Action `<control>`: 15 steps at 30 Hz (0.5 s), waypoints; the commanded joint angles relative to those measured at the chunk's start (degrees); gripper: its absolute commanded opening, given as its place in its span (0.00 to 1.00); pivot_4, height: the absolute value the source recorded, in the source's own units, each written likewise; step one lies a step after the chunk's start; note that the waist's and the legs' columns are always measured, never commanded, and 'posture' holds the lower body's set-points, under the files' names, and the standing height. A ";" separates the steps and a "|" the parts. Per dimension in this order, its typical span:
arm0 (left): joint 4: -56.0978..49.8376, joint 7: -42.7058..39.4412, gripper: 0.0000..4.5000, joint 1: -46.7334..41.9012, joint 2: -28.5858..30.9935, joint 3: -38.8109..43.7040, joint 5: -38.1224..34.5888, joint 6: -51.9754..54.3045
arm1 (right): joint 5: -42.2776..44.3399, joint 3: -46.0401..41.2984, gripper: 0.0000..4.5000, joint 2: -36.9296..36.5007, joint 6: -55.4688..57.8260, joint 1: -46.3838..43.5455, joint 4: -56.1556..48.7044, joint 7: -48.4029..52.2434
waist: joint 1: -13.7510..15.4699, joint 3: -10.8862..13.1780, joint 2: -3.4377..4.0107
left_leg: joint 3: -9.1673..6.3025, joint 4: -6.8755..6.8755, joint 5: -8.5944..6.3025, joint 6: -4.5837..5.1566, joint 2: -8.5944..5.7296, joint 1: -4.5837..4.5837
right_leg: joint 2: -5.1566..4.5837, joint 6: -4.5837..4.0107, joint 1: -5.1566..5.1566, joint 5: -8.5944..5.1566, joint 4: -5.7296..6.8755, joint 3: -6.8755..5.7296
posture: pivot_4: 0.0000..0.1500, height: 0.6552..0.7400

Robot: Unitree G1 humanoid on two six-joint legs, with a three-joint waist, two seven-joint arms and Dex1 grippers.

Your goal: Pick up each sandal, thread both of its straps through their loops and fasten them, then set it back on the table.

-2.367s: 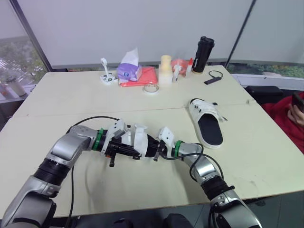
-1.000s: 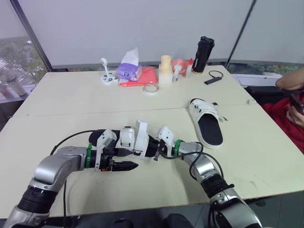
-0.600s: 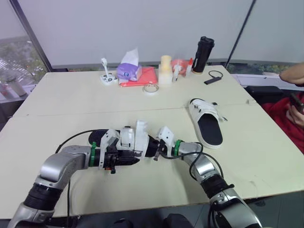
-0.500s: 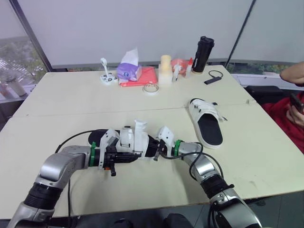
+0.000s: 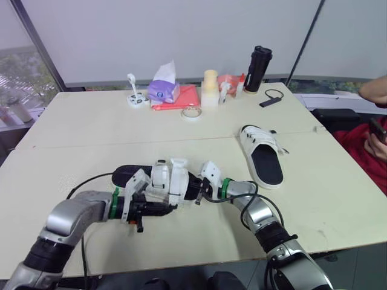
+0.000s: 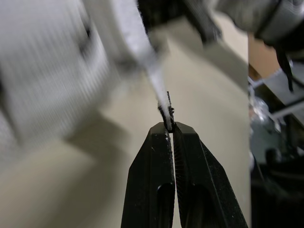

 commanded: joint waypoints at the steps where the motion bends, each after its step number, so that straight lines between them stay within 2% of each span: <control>1: -2.78 -2.90 0.01 2.53 3.57 -2.26 1.99 -2.70 | -3.49 3.10 0.00 0.04 2.33 2.24 4.76 -0.33 | 0.01 0.01 0.02 | 0.00 0.00 0.00 0.00 0.00 0.00 | 0.00 -0.13 0.00 -0.07 -0.01 0.00 | 1.00 1.00; 4: -3.44 -4.73 0.01 4.83 6.42 -4.88 5.01 -6.36 | -3.54 3.14 0.00 0.02 2.19 2.12 5.01 -0.24 | 0.04 0.01 0.03 | 0.00 -0.02 -0.01 -0.01 0.00 -0.01 | -0.04 -0.20 -0.02 -0.09 -0.02 0.01 | 1.00 1.00; 10: -6.45 -9.17 0.01 8.90 11.48 -6.50 6.51 -10.12 | -3.61 3.18 0.00 -0.04 1.86 1.99 5.51 -0.17 | -0.10 0.00 0.11 | 0.00 -0.15 -0.01 -0.01 0.04 0.00 | -0.06 -0.53 -0.09 -0.25 -0.03 0.00 | 1.00 1.00; 12: -7.48 -10.66 0.01 9.77 12.66 -6.44 6.09 -10.99 | -3.62 3.18 0.00 -0.05 1.71 1.93 5.72 -0.15 | -0.06 0.00 0.15 | 0.01 -0.20 -0.01 -0.01 0.04 -0.01 | -0.06 -0.55 -0.12 -0.26 -0.03 0.00 | 1.00 1.00; 15: -8.30 -10.15 0.01 8.04 11.08 -3.76 2.17 -8.54 | -3.66 3.25 0.00 -0.04 1.56 1.89 5.84 -0.09 | 0.06 0.02 0.17 | 0.00 -0.18 -0.01 -0.01 0.05 -0.01 | -0.06 -0.57 -0.11 -0.27 -0.03 -0.02 | 1.00 1.00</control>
